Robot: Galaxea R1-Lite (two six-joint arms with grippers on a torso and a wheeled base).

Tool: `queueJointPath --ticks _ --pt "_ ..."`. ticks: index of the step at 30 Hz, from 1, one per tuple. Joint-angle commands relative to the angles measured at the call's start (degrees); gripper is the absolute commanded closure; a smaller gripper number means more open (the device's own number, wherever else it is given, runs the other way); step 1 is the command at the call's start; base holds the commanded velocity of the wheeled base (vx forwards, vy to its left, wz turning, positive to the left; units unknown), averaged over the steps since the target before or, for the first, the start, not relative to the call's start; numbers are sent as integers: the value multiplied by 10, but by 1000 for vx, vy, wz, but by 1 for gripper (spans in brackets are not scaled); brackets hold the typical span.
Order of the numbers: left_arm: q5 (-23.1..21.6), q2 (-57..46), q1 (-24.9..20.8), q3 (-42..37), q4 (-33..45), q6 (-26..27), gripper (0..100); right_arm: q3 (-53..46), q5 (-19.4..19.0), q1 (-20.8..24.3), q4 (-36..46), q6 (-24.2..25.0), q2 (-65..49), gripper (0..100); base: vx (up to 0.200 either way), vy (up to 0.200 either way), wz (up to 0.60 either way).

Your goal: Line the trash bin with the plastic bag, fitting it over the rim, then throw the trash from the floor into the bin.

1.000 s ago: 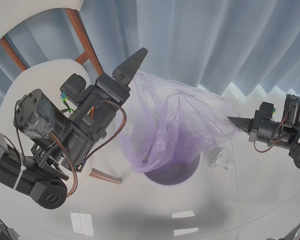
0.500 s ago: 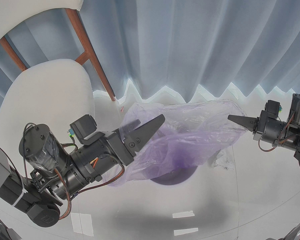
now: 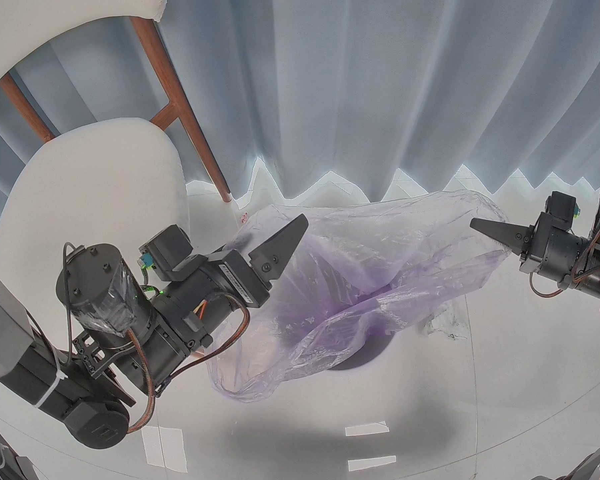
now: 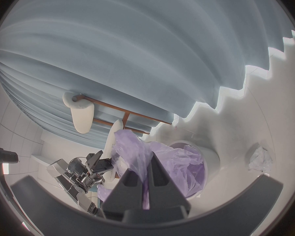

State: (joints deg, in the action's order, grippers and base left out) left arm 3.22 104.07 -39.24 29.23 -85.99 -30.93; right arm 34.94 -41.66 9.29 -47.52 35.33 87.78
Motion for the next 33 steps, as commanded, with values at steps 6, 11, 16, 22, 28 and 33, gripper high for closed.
queueJointPath --ticks 6,11,16,22,28,33 --pt "1 10 -3 -4 -1 1 0 3 0 -23 1 0 -3 100 0 0 0" --pt "0 20 -4 -16 -1 14 0 1 0 -23 0 0 -1 100 0 0 0" --pt "2 39 -6 -20 -6 50 100 0 -1 -22 -1 1 -2 100 0 0 0" --pt "-3 46 -14 -17 -8 57 100 0 -1 -19 0 1 -1 100 0 0 0" --pt "-4 43 -34 -12 -18 58 100 -11 -3 -3 -4 1 0 100 0 0 0" --pt "1 50 -44 -15 -22 57 100 -15 -2 18 -2 1 0 100 0 0 0"
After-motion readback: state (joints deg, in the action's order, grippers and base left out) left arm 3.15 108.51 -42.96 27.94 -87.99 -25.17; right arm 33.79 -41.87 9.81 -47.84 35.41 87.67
